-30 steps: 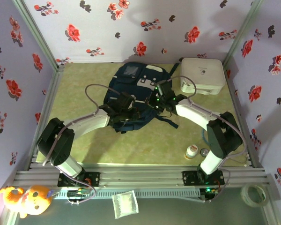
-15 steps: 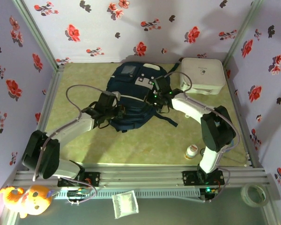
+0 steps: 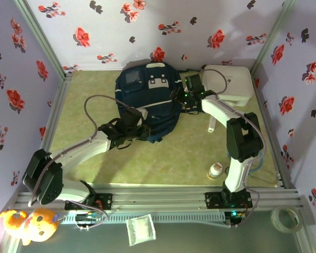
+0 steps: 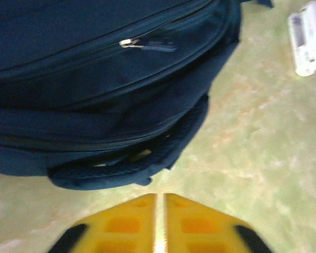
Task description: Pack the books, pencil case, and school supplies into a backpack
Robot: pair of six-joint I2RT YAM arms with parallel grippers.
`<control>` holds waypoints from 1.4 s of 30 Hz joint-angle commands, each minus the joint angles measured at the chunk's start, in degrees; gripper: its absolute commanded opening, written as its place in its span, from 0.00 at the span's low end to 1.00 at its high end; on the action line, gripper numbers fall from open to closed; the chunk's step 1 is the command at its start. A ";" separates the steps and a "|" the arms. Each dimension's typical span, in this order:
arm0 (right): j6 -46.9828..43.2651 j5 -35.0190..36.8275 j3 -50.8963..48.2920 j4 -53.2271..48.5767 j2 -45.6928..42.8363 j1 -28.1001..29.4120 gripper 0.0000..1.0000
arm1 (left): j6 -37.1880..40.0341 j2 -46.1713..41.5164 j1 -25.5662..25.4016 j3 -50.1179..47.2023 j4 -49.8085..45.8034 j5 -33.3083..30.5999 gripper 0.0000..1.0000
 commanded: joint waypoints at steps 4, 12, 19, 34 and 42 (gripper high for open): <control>-1.71 -3.66 -4.37 -3.92 -6.09 0.75 0.55 | -7.59 4.57 0.36 5.73 0.60 -3.09 0.34; 0.97 -2.87 0.87 -7.55 -0.17 1.86 0.48 | -13.64 9.76 0.45 7.62 4.25 -4.89 0.38; -0.10 -7.82 4.08 -6.62 3.42 2.94 0.38 | -18.36 13.16 0.63 7.97 8.99 -3.77 0.44; 8.33 -15.06 0.35 2.06 -5.12 2.90 0.04 | -28.95 18.05 3.17 7.37 21.57 -4.72 0.47; 10.76 -17.48 -0.85 4.04 -6.70 2.99 0.03 | -30.93 18.27 3.84 6.27 26.46 -5.00 0.52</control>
